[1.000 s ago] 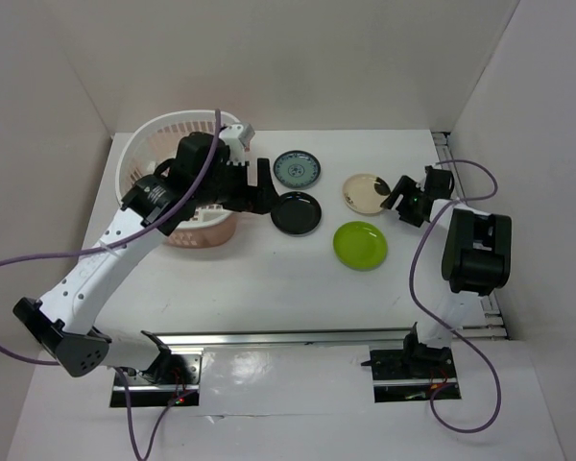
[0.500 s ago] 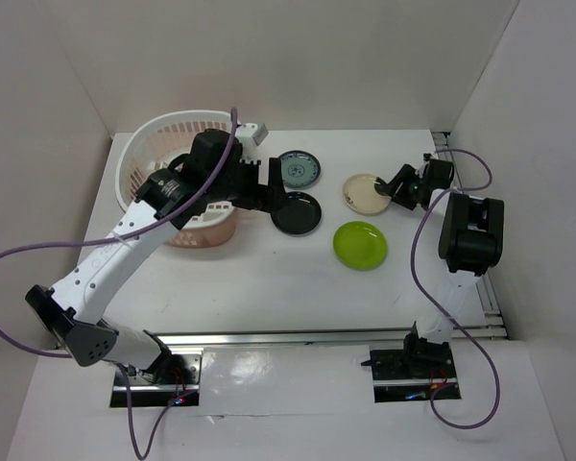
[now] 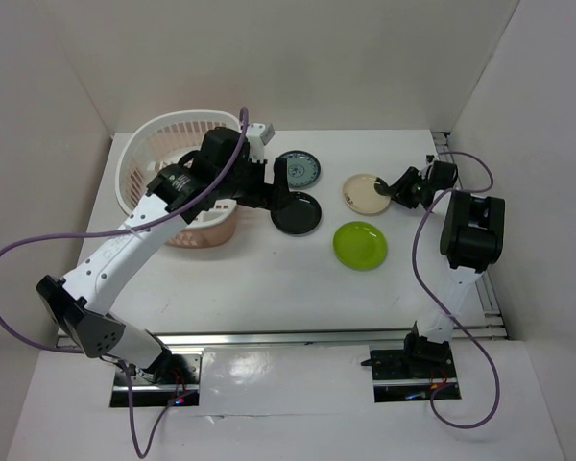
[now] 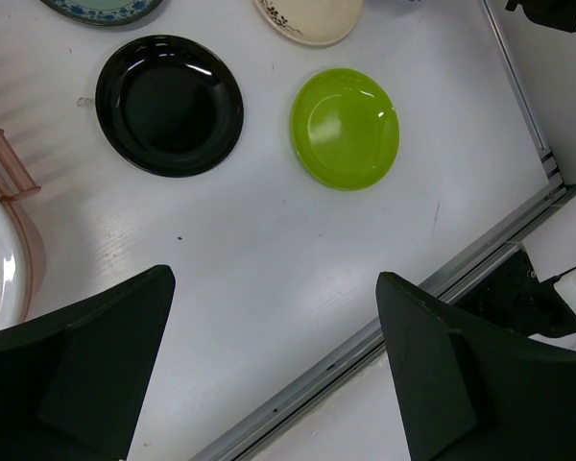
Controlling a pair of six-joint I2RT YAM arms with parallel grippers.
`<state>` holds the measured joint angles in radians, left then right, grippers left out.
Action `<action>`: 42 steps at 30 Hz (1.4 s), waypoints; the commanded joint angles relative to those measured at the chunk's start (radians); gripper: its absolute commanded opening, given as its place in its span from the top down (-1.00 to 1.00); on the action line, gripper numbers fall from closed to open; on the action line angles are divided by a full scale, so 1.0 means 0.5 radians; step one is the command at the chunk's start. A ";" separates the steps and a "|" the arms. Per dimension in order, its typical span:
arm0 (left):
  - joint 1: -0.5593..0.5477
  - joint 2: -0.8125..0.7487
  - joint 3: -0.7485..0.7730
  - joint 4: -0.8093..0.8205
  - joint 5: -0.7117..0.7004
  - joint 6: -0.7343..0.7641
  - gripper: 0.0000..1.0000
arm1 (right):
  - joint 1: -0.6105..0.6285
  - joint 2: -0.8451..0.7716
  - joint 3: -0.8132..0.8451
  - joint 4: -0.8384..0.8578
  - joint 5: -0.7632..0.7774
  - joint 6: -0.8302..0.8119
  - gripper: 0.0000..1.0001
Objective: Load the plates into the dish rack
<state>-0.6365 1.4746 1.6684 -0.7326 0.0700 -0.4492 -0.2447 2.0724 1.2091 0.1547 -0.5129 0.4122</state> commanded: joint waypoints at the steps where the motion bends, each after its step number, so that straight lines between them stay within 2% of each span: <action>1: -0.006 -0.013 0.090 0.054 -0.017 0.024 -1.00 | 0.038 0.160 -0.041 -0.181 0.102 -0.060 0.15; 7: -0.006 0.005 0.090 0.054 -0.017 0.024 -1.00 | 0.057 0.196 -0.041 -0.199 0.121 -0.060 0.29; 10: -0.006 0.005 0.090 0.054 -0.017 0.024 -1.00 | 0.057 0.196 -0.022 -0.217 0.121 -0.060 0.53; 14: -0.006 0.005 0.090 0.054 -0.036 0.024 -1.00 | 0.057 0.215 -0.001 -0.239 0.160 -0.042 0.96; 15: -0.006 0.005 0.090 0.054 -0.036 0.042 -1.00 | 0.057 0.215 0.018 -0.239 0.161 -0.024 1.00; 21: -0.006 0.023 0.090 0.054 -0.054 0.042 -1.00 | 0.038 0.157 0.036 -0.175 0.164 0.184 1.00; 26: -0.006 0.097 0.154 0.054 -0.115 0.003 -1.00 | 0.060 -0.122 -0.108 0.318 0.029 0.531 1.00; 29: -0.006 0.189 0.265 0.054 -0.134 0.003 -1.00 | 0.078 -0.230 -0.084 0.424 -0.008 0.602 1.00; 31: -0.006 0.241 0.354 0.054 -0.152 -0.019 -1.00 | 0.103 -0.355 -0.032 0.424 -0.033 0.602 1.00; 33: -0.006 0.336 0.439 0.054 -0.171 -0.037 -1.00 | 0.173 -0.478 0.021 0.287 0.010 0.486 1.00; 36: 0.012 0.407 0.477 0.173 -0.189 -0.056 -1.00 | 0.256 -0.649 0.042 0.194 0.071 0.372 1.00; 42: 0.030 0.634 0.700 0.232 -0.171 -0.056 -1.00 | 0.281 -0.883 -0.200 0.451 -0.229 0.461 1.00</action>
<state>-0.6296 1.7542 1.9427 -0.6750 -0.0059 -0.4641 -0.0940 1.6852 1.1526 0.2821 -0.5442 0.6308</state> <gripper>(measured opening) 1.001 0.054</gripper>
